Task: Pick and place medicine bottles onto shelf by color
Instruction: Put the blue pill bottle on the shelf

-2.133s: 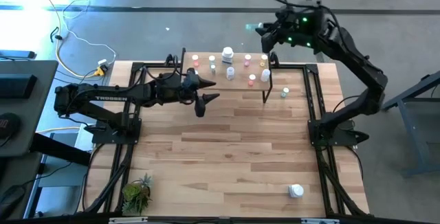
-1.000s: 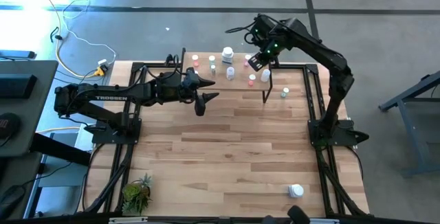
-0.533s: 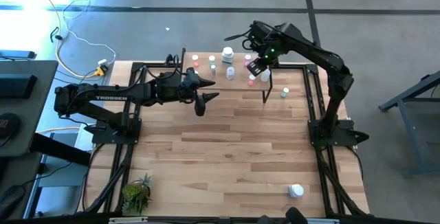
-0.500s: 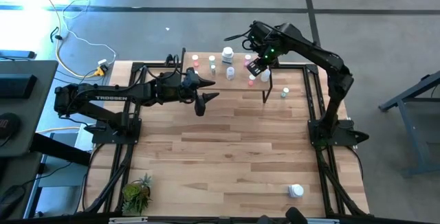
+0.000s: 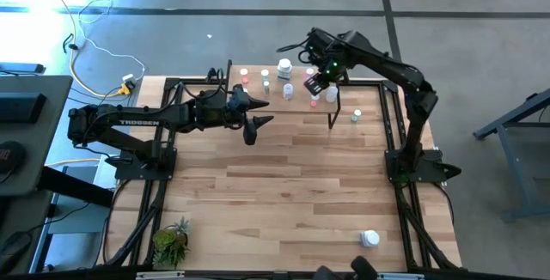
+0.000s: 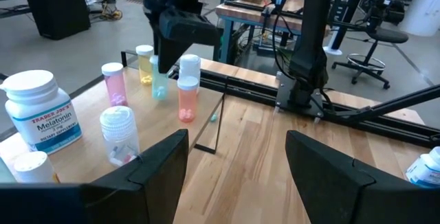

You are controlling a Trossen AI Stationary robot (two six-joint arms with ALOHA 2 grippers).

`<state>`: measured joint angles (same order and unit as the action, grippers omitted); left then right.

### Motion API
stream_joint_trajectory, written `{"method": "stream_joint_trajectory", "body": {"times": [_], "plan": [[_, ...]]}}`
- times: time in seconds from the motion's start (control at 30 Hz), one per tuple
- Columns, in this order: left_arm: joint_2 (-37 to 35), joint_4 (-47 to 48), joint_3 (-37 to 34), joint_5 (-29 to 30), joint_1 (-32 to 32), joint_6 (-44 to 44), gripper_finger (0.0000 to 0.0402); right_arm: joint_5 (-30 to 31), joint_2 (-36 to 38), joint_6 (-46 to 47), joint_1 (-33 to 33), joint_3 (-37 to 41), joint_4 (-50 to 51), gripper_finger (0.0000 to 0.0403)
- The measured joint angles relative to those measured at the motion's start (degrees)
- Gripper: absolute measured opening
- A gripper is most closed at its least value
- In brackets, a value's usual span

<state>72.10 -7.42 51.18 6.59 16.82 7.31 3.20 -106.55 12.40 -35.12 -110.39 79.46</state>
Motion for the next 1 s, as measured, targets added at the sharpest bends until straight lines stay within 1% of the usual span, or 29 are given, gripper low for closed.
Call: {"method": "stream_joint_trajectory", "body": {"times": [0.43,0.63,0.9,1.0], "plan": [[0.00,0.00,0.00,0.02,0.04,0.00,0.0234,0.28,-0.73,0.07,0.20,0.00,0.80,0.0103],[0.00,0.02,0.01,0.02,0.04,-0.02,0.0234,3.25,-1.21,-0.47,1.16,0.00,1.07,0.0103],[0.00,0.02,0.02,0.02,0.04,-0.02,0.0234,2.60,-1.26,-0.87,1.16,-0.04,1.05,0.0104],[0.00,0.04,0.01,0.02,0.04,-0.03,0.0234,2.58,-1.31,-1.00,1.16,-0.04,1.00,0.0112]]}}
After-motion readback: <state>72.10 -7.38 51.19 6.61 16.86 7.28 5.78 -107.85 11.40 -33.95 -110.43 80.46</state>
